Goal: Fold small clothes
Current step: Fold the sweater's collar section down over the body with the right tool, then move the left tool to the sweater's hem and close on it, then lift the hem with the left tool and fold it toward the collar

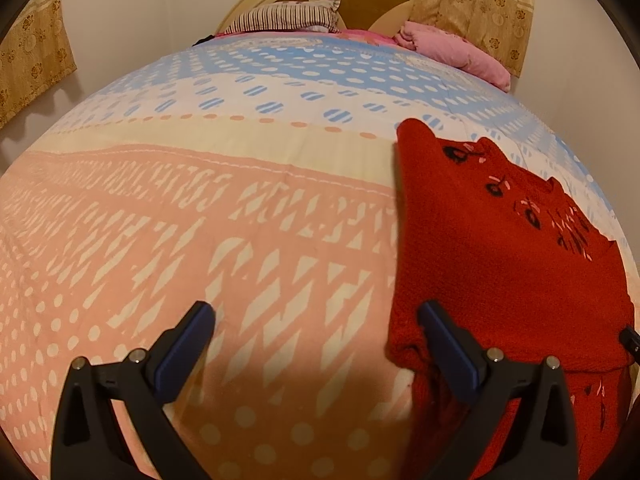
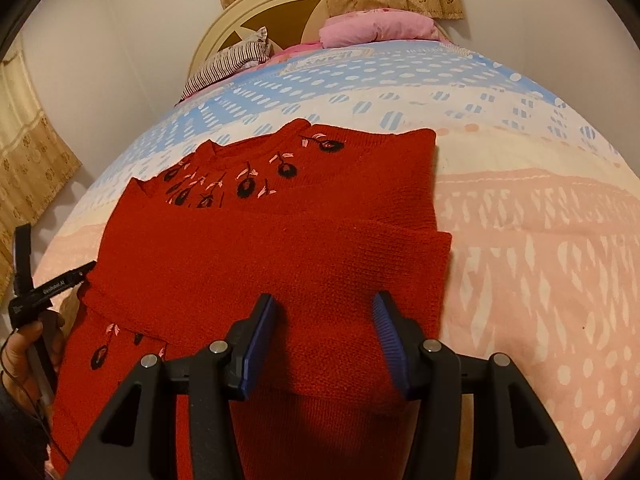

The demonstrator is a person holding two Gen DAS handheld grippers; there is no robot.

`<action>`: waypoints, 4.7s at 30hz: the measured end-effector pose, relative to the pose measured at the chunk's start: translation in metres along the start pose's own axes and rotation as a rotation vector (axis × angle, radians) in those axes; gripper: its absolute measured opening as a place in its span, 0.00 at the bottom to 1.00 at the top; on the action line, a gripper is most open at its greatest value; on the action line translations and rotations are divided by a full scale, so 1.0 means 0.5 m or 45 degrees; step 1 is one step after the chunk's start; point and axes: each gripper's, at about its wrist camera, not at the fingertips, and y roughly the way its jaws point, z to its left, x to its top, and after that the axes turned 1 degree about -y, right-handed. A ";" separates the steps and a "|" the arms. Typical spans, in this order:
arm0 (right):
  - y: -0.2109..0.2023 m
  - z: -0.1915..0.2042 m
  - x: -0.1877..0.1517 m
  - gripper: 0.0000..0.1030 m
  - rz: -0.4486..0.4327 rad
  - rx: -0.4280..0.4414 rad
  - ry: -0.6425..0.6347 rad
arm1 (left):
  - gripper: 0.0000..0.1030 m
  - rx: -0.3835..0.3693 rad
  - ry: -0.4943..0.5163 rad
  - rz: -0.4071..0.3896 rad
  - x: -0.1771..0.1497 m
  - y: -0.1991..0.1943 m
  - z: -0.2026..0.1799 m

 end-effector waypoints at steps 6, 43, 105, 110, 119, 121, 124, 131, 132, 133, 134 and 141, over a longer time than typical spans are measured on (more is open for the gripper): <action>0.002 0.007 -0.001 0.53 -0.008 -0.025 -0.021 | 1.00 -0.006 0.001 0.006 0.002 0.003 0.000; -0.139 0.056 -0.093 0.67 -0.044 -0.031 -0.067 | 1.00 -0.218 0.172 -0.061 -0.106 -0.168 -0.037; -0.359 0.084 -0.417 0.67 -0.062 -0.019 -0.127 | 0.45 -0.412 0.164 0.020 -0.397 -0.339 0.012; -0.381 0.048 -0.433 0.67 -0.055 -0.019 -0.035 | 0.09 -0.444 0.161 0.019 -0.398 -0.343 0.026; -0.396 0.013 -0.451 0.67 -0.038 0.060 0.092 | 0.11 -0.436 0.170 -0.008 -0.404 -0.344 0.027; -0.392 0.018 -0.451 0.63 -0.033 0.091 0.093 | 0.17 -0.430 0.150 -0.016 -0.404 -0.342 0.026; -0.380 0.025 -0.453 0.52 -0.018 0.158 0.104 | 0.34 -0.452 0.158 -0.019 -0.405 -0.341 0.020; -0.378 0.011 -0.457 0.07 -0.001 0.288 0.151 | 0.08 -0.506 0.166 -0.010 -0.402 -0.350 0.038; -0.390 0.018 -0.460 0.07 -0.012 0.296 0.120 | 0.08 -0.517 0.152 -0.024 -0.401 -0.355 0.047; -0.399 0.023 -0.461 0.07 -0.020 0.308 0.104 | 0.08 -0.519 0.153 -0.030 -0.400 -0.358 0.050; -0.410 0.025 -0.463 0.07 -0.033 0.315 0.095 | 0.08 -0.520 0.156 -0.032 -0.399 -0.361 0.056; -0.435 0.009 -0.436 0.07 -0.124 0.408 0.204 | 0.08 -0.585 0.111 -0.022 -0.378 -0.359 0.063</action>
